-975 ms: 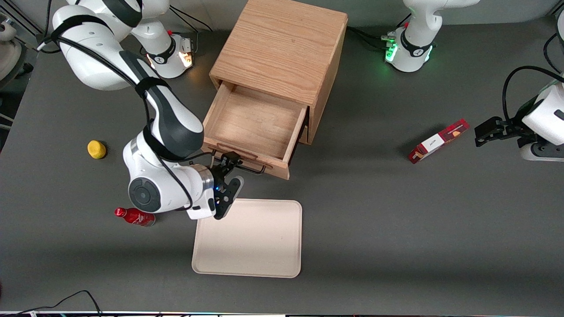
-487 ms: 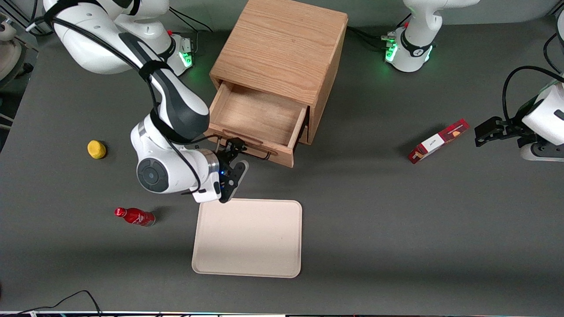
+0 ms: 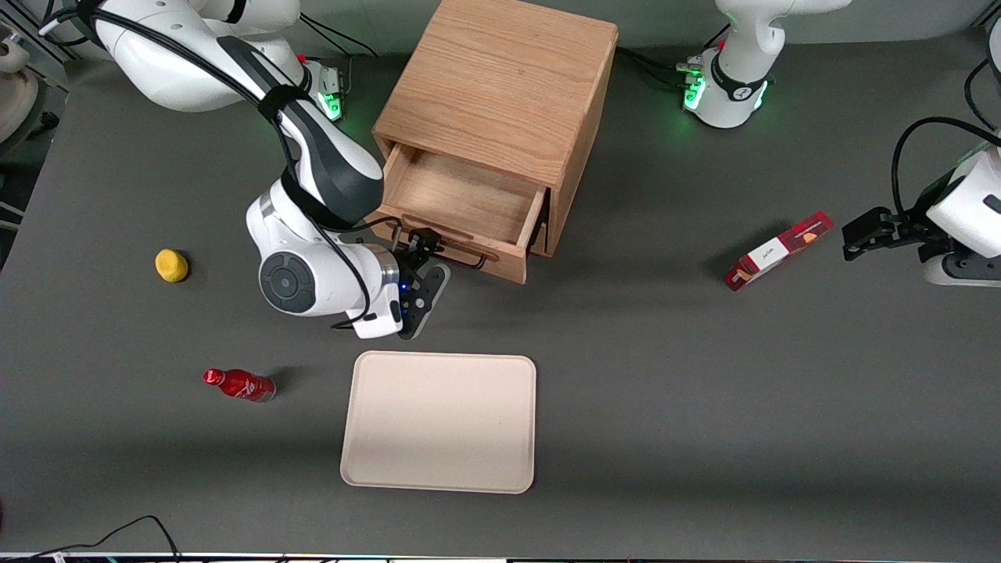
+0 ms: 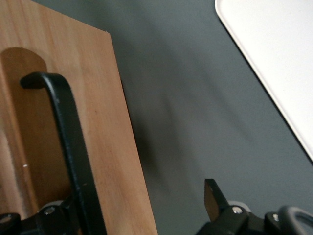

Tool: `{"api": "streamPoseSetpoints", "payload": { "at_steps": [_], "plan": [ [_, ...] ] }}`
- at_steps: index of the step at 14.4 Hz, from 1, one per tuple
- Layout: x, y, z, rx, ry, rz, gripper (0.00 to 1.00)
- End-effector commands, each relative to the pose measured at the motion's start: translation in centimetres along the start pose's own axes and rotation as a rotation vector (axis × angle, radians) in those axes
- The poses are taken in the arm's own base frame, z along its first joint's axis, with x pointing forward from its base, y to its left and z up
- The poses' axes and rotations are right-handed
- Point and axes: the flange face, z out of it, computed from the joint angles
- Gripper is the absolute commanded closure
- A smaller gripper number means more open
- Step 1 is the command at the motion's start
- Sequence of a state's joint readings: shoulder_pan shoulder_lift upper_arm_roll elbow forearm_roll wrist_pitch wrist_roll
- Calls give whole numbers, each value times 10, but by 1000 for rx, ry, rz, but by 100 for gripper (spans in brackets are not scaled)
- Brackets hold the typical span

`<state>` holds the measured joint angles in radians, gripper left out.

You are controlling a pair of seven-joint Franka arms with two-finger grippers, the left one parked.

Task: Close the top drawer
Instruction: 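Push the drawer front with the right gripper into the cabinet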

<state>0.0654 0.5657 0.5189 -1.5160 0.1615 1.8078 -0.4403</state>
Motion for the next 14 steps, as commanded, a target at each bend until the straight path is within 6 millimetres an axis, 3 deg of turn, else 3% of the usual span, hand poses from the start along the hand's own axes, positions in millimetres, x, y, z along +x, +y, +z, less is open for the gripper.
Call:
{"api": "streamPoseSetpoints", "payload": {
  "at_steps": [1,6,14],
  "plan": [
    [-8,-28,9,11,2,39,0],
    [-6,-46,15,22,-5,40,0],
    [-27,-86,20,28,-6,32,0]
  ]
}}
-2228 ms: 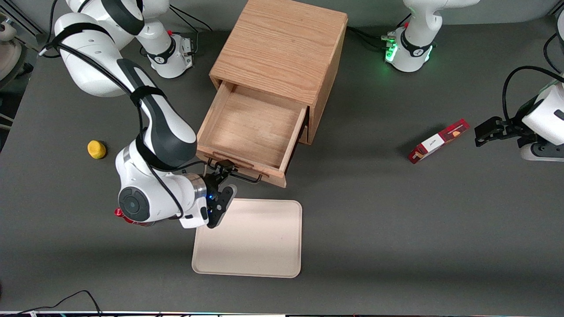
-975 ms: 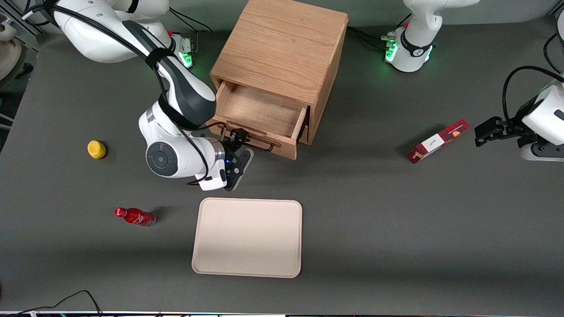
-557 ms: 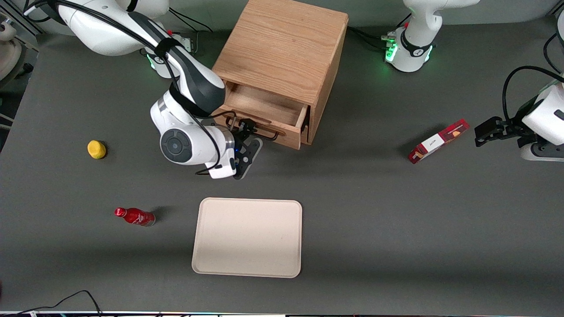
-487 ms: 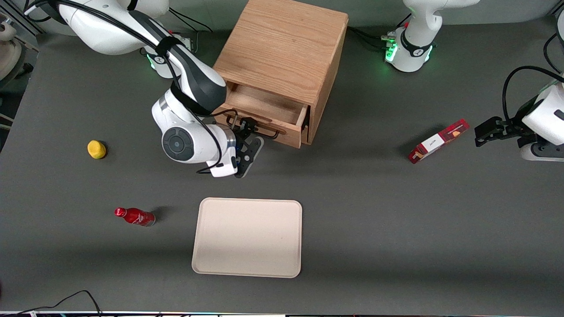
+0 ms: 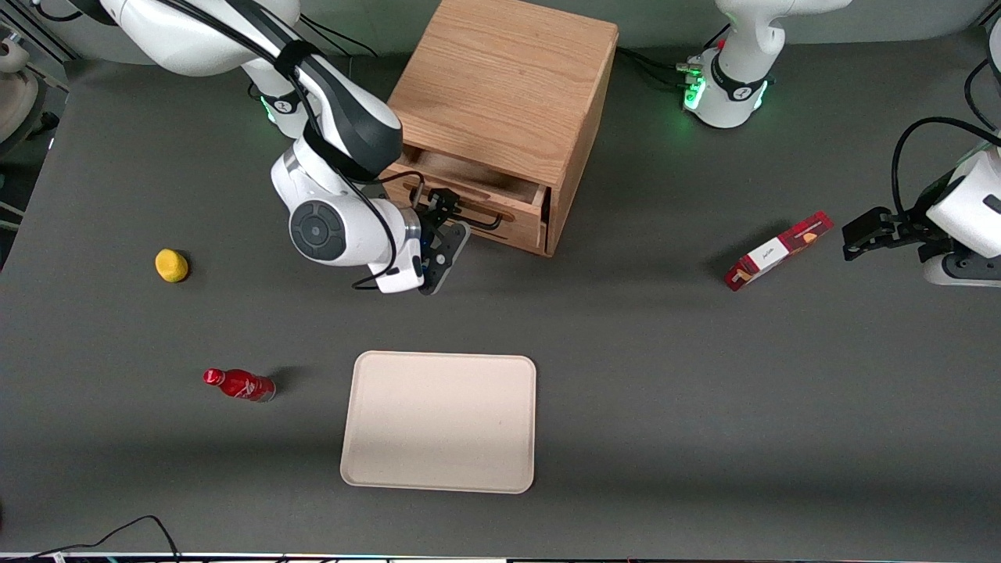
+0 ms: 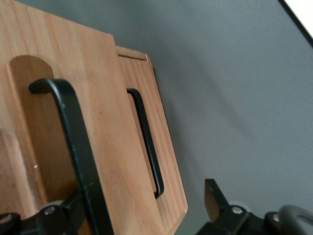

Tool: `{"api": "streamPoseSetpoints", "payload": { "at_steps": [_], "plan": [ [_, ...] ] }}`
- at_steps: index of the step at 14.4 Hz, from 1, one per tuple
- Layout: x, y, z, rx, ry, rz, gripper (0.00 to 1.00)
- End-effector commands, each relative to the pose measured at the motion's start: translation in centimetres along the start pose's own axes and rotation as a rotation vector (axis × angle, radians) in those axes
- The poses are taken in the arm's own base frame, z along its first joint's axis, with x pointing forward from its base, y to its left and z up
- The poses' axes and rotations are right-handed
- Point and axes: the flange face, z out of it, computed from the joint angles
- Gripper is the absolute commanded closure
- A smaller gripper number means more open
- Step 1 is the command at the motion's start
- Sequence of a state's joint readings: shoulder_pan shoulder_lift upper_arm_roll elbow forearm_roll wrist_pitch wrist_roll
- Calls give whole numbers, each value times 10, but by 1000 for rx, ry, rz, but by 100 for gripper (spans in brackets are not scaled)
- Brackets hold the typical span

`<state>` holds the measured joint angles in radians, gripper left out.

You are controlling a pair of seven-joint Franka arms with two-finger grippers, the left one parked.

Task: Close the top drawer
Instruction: 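Push the drawer front with the right gripper into the cabinet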

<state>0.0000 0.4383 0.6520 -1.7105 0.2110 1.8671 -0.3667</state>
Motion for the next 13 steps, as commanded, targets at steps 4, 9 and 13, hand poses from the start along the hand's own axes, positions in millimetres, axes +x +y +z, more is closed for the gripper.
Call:
{"api": "streamPoseSetpoints", "payload": {
  "at_steps": [4,9,13],
  "plan": [
    [-16,-31,16,5,20,18,0],
    [-17,-51,20,21,24,21,0],
    [-14,-71,26,25,17,44,0]
  ]
}}
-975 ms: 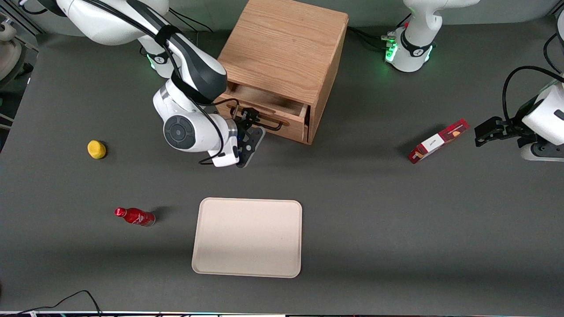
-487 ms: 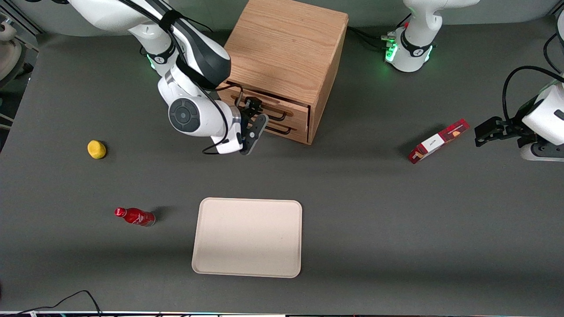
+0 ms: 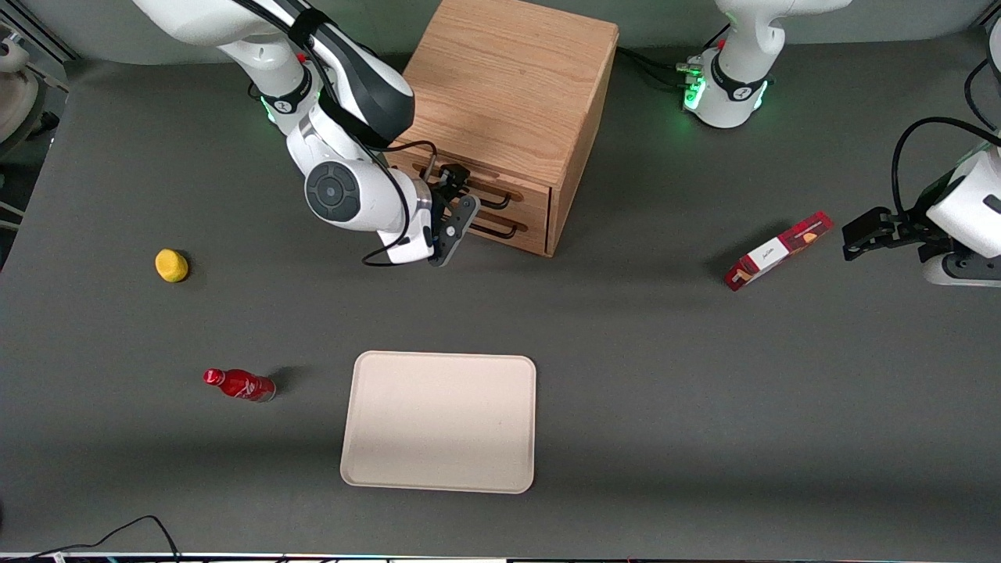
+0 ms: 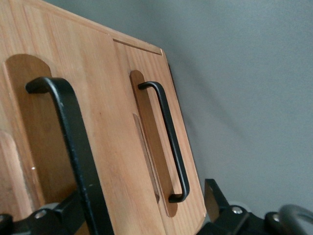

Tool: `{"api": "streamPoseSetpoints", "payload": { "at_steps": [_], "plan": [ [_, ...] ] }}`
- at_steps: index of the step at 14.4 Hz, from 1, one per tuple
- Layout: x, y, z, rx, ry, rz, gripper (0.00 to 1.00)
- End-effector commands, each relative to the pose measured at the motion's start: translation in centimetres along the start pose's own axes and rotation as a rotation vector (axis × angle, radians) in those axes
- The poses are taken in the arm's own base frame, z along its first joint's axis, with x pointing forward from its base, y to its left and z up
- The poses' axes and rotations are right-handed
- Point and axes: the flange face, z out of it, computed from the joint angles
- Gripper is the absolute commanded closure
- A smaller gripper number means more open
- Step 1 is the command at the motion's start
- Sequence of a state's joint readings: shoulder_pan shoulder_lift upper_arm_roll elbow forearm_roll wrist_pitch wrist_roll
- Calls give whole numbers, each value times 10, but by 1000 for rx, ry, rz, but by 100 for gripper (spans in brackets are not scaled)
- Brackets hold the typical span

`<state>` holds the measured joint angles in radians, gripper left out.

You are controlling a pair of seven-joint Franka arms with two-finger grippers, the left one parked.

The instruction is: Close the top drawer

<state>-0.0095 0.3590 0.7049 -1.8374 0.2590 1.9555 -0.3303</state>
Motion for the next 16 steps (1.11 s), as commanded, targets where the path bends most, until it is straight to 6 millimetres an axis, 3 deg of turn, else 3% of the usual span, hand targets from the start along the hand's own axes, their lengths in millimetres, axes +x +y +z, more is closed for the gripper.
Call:
{"api": "streamPoseSetpoints", "payload": {
  "at_steps": [1,3,9,11,14,16],
  "plan": [
    [-4,-34,2,31,0,26,0],
    [-4,-29,-2,24,1,22,0],
    [7,-14,-56,-11,54,20,0],
    [6,-19,-89,-51,56,3,0],
    [-9,-22,-165,-120,13,103,0],
    [-24,-41,-203,-199,32,150,0]
  ]
}}
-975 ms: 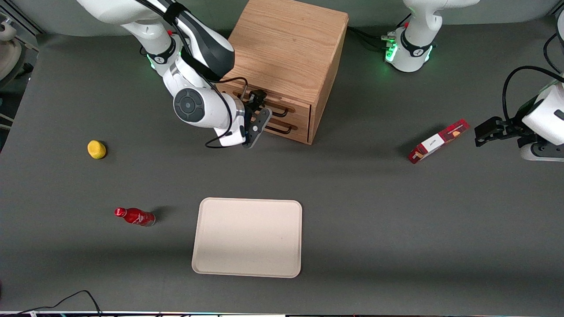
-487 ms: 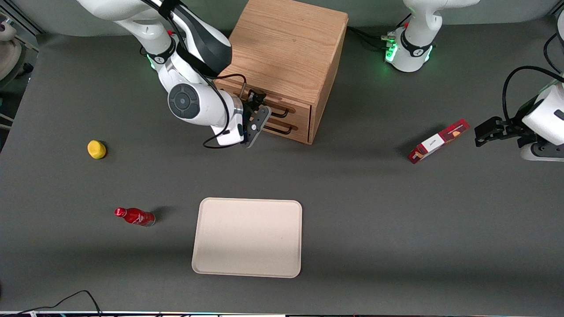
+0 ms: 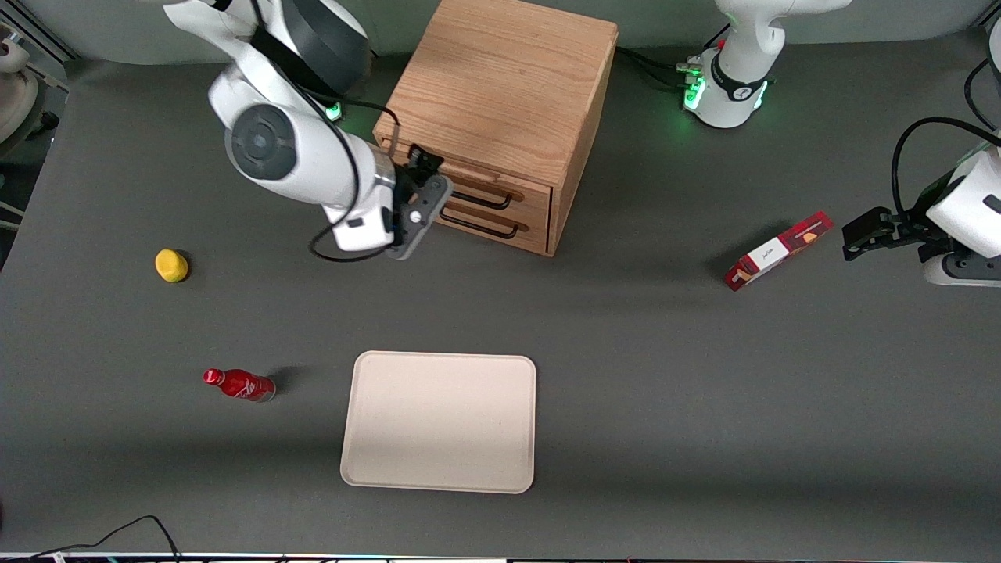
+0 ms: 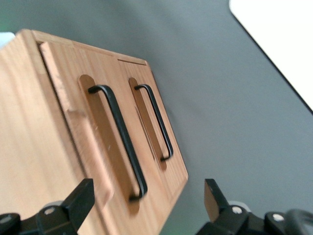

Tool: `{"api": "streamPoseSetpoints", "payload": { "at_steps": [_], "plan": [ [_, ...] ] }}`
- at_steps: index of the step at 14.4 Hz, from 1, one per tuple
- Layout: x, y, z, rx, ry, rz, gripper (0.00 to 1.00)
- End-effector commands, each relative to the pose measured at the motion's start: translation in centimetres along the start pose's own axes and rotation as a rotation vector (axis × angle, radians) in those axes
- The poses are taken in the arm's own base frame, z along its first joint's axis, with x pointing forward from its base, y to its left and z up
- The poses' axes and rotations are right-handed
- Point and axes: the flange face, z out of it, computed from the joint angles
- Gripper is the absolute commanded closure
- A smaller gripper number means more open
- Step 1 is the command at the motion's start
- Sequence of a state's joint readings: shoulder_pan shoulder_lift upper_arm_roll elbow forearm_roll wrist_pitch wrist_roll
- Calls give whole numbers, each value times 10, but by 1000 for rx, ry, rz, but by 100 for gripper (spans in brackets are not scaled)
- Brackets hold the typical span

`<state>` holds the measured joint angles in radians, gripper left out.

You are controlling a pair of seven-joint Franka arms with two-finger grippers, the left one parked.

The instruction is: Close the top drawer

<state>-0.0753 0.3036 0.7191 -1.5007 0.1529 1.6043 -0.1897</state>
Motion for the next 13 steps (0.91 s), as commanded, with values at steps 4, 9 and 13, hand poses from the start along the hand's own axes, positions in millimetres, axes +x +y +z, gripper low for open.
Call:
{"api": "streamPoseSetpoints", "payload": {
  "at_steps": [4,9,13],
  "plan": [
    [-82,-48,-113,-291,57,354,0],
    [-187,54,-184,-323,164,832,0],
    [-252,146,-168,-280,168,1015,0]
  ]
}}
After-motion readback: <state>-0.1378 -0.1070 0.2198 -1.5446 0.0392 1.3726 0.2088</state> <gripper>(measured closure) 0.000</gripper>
